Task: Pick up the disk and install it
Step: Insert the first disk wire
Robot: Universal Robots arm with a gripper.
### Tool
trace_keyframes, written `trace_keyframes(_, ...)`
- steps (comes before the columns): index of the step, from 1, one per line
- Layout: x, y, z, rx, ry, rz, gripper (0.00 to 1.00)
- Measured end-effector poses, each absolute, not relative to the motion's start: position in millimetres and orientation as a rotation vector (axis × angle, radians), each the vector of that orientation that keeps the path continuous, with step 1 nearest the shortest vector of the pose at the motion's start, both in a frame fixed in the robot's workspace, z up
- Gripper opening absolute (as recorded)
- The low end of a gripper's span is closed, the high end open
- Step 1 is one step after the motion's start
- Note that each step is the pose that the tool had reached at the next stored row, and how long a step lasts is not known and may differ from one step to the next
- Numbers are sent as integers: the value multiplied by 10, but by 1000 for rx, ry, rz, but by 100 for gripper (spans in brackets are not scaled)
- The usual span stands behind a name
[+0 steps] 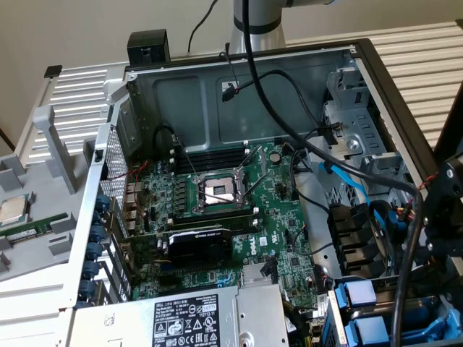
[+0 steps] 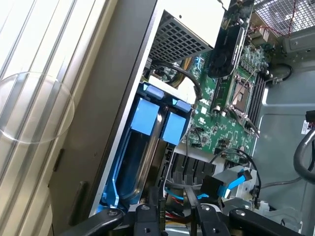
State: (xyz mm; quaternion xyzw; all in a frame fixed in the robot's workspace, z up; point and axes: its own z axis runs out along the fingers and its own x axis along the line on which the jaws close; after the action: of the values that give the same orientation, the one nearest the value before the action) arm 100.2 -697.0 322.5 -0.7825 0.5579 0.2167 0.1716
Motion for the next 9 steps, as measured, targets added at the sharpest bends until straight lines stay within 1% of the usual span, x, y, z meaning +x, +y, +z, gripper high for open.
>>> trace_keyframes(9,1025,-6988,3226,-2217,1584,631,34)
